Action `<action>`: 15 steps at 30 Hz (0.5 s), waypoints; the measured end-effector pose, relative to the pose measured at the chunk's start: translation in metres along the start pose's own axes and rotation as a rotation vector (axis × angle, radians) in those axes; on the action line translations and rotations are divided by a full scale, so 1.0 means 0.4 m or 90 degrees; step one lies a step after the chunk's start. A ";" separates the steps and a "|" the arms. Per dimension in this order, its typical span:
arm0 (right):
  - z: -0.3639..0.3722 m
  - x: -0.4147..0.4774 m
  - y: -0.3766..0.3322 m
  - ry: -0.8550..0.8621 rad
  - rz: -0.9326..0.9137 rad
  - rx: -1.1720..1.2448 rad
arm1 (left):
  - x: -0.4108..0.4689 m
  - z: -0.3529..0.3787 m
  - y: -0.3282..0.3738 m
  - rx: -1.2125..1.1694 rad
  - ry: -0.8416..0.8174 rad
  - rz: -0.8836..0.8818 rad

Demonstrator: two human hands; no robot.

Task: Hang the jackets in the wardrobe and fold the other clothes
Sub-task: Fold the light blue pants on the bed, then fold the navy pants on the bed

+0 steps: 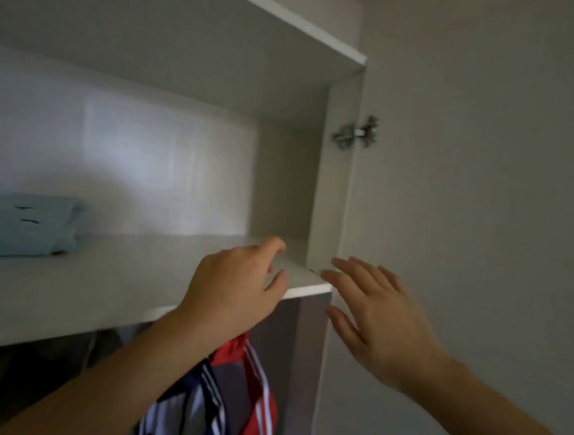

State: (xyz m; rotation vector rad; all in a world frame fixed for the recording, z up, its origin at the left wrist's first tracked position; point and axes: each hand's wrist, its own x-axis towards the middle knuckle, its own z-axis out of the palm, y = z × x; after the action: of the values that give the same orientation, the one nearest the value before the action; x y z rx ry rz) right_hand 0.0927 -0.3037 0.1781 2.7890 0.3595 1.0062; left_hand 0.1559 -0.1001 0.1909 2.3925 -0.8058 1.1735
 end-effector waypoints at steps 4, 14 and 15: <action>-0.126 -0.336 0.166 -0.003 0.123 -0.063 | -0.058 0.089 0.364 -0.205 0.033 0.053; -0.384 -1.054 0.413 0.061 0.445 -0.148 | -0.240 0.254 1.163 -0.575 -0.168 0.250; -0.405 -1.123 0.434 0.065 0.481 -0.158 | -0.258 0.270 1.236 -0.597 -0.189 0.266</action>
State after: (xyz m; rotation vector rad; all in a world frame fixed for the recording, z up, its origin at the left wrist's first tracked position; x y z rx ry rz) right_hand -0.3165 -0.5837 0.0681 2.6581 -0.8172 1.2107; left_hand -0.1412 -0.5067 0.0759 1.6387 -1.5720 0.3666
